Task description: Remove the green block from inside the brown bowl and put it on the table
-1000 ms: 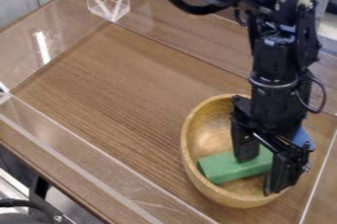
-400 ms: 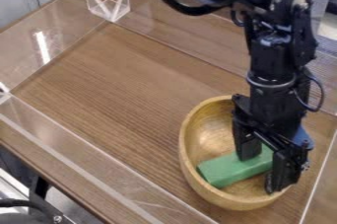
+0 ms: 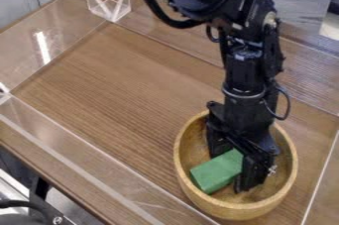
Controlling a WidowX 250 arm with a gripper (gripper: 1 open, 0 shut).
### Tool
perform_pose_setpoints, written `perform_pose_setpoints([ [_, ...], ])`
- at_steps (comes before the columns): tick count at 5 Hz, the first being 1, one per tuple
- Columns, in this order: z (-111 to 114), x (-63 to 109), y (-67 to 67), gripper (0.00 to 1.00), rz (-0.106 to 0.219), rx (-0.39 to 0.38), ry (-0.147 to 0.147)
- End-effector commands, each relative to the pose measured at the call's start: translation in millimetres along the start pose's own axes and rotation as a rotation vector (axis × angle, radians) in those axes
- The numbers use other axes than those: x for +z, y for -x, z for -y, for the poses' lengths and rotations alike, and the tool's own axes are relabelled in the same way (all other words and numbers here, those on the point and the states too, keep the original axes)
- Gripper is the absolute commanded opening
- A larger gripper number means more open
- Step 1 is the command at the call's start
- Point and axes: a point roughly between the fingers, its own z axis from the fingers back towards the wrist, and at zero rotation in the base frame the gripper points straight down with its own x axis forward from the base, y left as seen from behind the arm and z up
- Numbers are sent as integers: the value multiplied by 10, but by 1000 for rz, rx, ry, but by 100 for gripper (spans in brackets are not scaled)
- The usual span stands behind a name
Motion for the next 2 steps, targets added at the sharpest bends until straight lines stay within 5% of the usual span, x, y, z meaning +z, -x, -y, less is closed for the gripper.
perform_pose_setpoints([
  [1,2,33,-47,0,21,3,0],
  [2,33,46,-21,0,2,14,12],
])
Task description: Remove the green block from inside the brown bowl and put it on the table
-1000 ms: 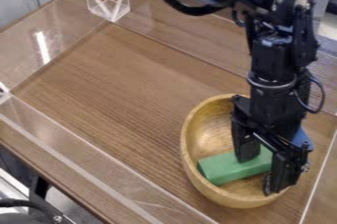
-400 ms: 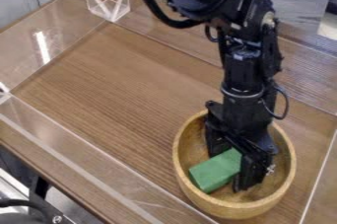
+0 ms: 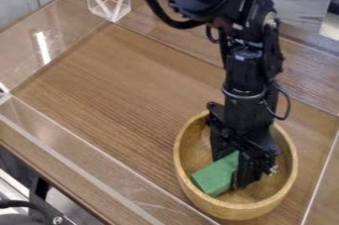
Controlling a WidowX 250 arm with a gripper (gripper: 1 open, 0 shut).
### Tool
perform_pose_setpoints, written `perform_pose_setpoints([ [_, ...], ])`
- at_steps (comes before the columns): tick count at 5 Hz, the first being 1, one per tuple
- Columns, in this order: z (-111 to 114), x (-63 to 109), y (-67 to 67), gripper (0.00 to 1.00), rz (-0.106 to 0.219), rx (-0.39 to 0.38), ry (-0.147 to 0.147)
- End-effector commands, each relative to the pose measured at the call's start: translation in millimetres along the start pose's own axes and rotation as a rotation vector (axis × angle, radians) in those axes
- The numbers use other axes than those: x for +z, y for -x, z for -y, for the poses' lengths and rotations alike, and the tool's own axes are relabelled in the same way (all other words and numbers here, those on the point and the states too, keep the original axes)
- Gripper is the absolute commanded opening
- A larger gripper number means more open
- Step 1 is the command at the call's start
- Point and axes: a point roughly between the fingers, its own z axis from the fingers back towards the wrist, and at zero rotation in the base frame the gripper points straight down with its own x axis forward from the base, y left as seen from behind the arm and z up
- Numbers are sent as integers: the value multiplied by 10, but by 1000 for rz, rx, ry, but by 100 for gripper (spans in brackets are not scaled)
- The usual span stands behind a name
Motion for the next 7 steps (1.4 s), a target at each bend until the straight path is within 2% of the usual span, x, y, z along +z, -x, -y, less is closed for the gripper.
perform_pose_setpoints([
  [1,46,84,-9,0,-1,5,11],
  [5,167,197,81,0,-74,46,61],
  [6,191,227,94,0,-86,54,71],
  [7,199,333,140,0,-84,74,84],
])
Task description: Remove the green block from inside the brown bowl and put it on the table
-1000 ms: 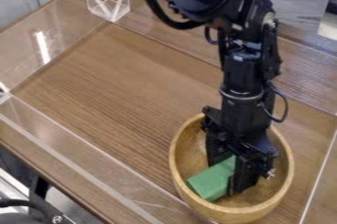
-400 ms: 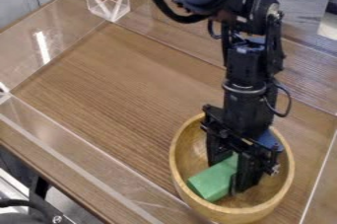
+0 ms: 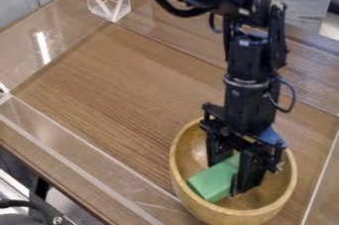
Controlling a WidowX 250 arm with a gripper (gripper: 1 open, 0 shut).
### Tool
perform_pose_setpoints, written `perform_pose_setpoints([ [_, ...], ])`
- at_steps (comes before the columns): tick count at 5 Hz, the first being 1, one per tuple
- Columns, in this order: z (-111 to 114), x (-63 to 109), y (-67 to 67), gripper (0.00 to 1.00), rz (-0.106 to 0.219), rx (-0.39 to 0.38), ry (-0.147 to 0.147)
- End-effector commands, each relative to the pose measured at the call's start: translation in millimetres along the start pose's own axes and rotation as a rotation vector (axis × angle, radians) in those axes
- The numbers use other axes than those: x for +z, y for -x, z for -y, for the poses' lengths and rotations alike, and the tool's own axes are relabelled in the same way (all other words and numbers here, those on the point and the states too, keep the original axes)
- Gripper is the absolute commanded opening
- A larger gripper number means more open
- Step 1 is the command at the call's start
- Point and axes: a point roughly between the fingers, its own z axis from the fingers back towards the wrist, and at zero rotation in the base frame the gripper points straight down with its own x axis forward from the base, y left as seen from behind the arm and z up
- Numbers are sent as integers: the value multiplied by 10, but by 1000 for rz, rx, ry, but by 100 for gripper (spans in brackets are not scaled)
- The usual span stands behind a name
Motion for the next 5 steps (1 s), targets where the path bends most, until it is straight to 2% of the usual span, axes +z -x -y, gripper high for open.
perform_pose_setpoints([
  [1,44,250,40,0,53,10,14],
  [2,28,404,129,0,62,36,28],
  [3,-80,698,274,0,104,105,32],
  [4,-317,1259,490,0,177,228,27],
  [5,-673,1636,773,0,223,332,13],
])
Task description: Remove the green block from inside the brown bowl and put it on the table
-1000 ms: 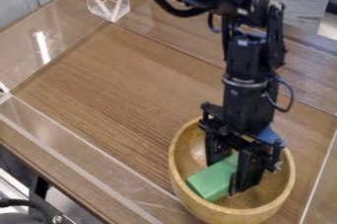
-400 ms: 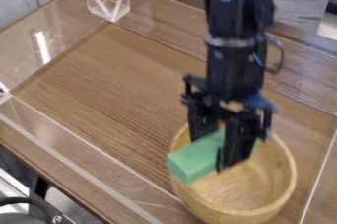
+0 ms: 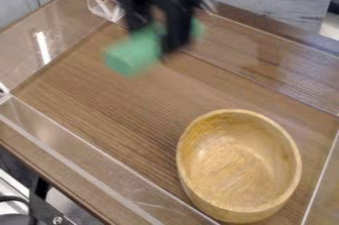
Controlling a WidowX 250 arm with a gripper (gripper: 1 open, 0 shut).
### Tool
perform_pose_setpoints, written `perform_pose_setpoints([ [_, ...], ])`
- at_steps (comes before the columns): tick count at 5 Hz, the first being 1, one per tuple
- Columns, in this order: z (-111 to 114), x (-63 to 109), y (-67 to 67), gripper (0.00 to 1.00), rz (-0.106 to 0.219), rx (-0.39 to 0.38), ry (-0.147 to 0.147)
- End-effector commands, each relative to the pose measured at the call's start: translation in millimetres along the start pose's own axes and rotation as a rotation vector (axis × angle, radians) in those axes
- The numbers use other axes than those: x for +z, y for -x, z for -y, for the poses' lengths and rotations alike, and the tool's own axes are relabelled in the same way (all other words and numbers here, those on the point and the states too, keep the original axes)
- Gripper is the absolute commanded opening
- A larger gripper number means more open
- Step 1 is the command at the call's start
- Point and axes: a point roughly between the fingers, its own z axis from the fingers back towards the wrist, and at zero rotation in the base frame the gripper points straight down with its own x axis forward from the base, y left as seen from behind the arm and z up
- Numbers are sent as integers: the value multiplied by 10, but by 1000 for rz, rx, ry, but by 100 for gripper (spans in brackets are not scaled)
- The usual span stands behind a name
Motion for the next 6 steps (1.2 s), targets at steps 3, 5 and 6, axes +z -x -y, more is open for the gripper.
perform_pose_setpoints([
  [3,-863,-37,175,0,88,-44,-11],
  [5,-339,-483,41,0,75,-111,-17],
  [6,-217,-603,-32,0,76,-138,-27],
])
